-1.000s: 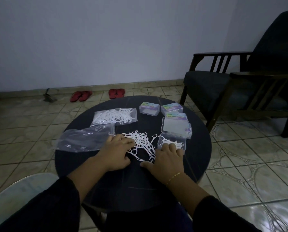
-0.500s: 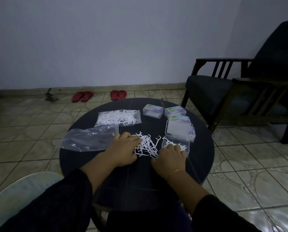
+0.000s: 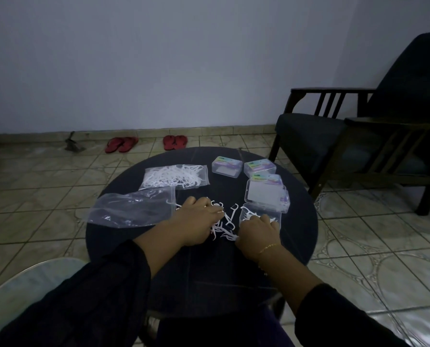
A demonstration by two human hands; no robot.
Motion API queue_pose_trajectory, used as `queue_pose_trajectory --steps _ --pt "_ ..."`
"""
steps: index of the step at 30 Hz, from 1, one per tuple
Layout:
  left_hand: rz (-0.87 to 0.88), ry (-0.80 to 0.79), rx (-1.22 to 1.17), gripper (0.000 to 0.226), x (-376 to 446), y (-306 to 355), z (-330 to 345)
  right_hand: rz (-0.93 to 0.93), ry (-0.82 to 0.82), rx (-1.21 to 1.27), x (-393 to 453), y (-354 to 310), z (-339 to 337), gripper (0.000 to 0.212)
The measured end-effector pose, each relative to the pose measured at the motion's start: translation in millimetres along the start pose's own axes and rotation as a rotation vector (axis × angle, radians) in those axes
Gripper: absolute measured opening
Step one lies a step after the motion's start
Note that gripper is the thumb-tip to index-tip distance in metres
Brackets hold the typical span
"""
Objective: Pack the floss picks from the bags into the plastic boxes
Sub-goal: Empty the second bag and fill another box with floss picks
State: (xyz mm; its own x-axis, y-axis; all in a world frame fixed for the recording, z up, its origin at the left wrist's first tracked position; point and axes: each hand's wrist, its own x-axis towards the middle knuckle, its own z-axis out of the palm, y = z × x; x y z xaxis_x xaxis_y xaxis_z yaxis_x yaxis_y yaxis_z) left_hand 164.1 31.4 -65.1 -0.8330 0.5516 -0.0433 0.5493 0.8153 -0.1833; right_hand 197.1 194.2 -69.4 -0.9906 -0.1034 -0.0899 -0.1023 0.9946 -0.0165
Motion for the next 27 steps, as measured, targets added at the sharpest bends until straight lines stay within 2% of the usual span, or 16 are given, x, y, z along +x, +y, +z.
queue_pose_trajectory --steps 5,8,15,21,27 --pt "0.032 -0.017 0.047 0.05 10.9 3.7 -2.5 0.013 -0.074 0.059 -0.3 15.7 -3.3 0.033" --pt "0.048 -0.038 0.04 0.051 19.7 7.1 -5.0 0.032 -0.049 0.088 -1.3 25.8 -5.0 0.028" --pt "0.033 -0.089 -0.007 0.054 39.4 8.1 -5.6 0.051 0.059 0.041 10.5 43.4 -32.1 0.029" --pt "0.006 -0.073 -0.07 0.043 48.1 2.3 -2.8 0.067 0.13 0.025 24.5 55.7 -35.7 0.031" --pt "0.005 -0.031 -0.149 0.034 49.6 -1.7 2.9 0.074 0.061 0.012 28.2 56.4 -22.5 0.032"
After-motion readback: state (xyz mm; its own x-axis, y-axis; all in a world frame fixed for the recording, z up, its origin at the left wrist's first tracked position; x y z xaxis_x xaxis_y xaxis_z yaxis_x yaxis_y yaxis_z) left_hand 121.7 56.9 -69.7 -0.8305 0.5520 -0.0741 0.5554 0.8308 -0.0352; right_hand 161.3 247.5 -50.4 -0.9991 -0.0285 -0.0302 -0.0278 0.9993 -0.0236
